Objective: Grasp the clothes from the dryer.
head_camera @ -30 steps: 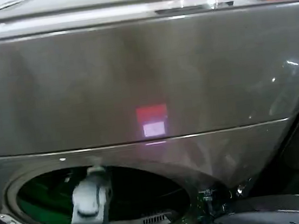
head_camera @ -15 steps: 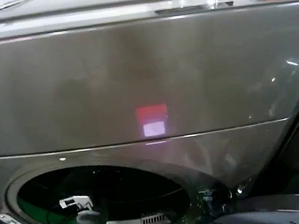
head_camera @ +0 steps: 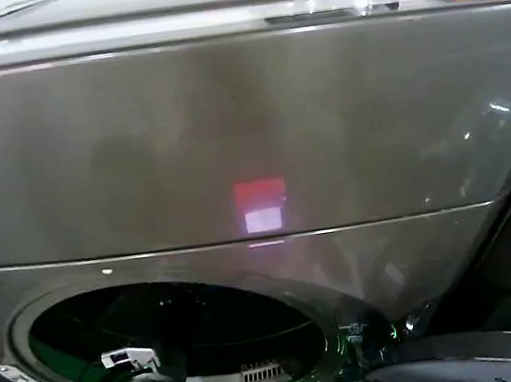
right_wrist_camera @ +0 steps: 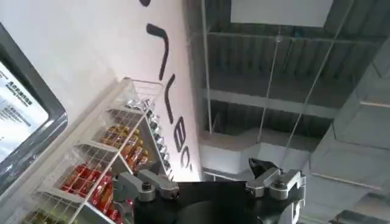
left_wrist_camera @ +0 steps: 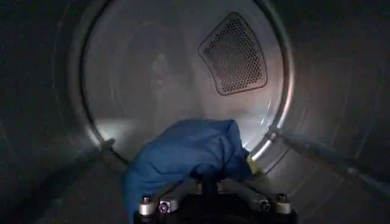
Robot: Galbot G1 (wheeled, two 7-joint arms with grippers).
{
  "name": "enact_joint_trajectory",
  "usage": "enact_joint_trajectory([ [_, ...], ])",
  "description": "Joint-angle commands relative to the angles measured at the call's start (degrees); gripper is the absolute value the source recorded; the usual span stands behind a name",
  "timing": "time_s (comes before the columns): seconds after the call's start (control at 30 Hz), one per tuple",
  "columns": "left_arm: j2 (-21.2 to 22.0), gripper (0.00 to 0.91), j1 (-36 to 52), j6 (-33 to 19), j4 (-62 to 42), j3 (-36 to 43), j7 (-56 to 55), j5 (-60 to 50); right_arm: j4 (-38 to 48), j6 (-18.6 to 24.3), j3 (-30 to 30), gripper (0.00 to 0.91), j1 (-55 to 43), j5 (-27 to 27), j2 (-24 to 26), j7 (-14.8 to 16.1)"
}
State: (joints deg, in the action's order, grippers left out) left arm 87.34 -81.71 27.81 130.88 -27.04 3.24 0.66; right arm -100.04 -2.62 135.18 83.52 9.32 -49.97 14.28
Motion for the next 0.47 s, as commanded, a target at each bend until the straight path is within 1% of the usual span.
enact_joint_trajectory([
  [0.03, 0.0, 0.000, -0.5, -0.1, 0.5, 0.1, 0.1, -0.3, 0.0, -0.2, 0.4, 0.907, 0.1, 0.1, 0.1, 0.5],
  [0.47, 0.0, 0.000, 0.5, -0.1, -0.4, 0.4, 0.1, -0.6, -0.3, -0.4, 0.5, 0.907, 0.2, 0.7, 0.3, 0.8],
])
